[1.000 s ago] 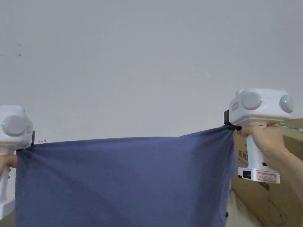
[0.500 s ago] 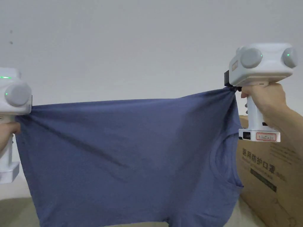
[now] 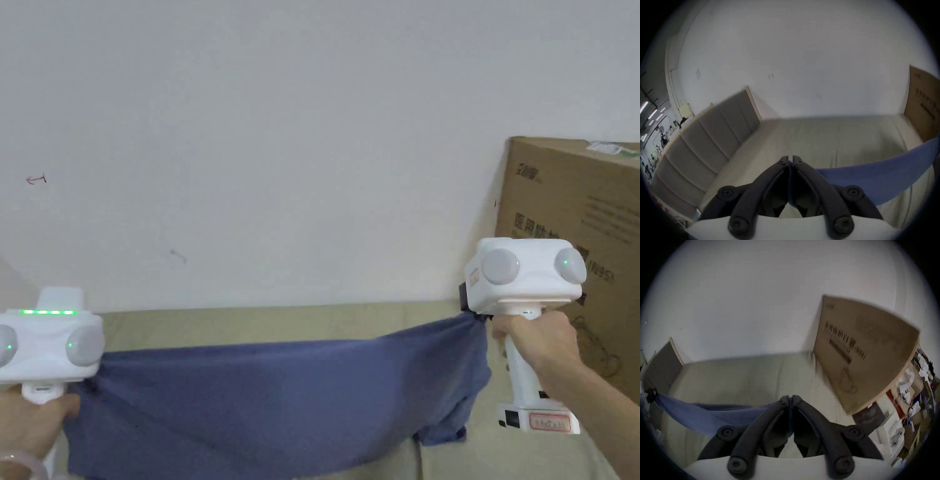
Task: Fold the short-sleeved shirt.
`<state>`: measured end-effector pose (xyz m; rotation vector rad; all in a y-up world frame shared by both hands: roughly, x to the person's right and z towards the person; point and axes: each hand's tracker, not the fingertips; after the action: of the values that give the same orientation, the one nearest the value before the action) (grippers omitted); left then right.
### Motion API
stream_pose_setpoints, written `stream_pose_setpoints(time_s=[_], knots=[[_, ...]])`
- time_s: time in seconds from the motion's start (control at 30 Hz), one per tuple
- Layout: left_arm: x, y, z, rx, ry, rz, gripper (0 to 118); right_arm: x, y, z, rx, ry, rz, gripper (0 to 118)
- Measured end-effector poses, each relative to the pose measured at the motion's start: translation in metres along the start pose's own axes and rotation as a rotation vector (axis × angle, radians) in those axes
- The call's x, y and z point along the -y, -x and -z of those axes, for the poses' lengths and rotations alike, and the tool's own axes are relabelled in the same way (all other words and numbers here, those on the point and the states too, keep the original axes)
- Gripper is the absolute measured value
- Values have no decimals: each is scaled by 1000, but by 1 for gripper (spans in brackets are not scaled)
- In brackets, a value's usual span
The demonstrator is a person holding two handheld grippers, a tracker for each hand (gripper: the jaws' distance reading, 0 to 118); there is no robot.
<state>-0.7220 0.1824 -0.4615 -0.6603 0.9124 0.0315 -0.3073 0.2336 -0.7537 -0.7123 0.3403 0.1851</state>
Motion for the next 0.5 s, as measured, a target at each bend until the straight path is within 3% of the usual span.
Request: stream_pose_setpoints(time_s=[0.1,0.23,0.5], knots=[[48,-17,35,6,90,55,2,40,1,57,5,115,-16,3],[93,-23,54,25,185,38,2,90,3,85,-5,180,-38,3],[161,18,10,110,275,-44,2,182,-40,41,-69,228,21,3]])
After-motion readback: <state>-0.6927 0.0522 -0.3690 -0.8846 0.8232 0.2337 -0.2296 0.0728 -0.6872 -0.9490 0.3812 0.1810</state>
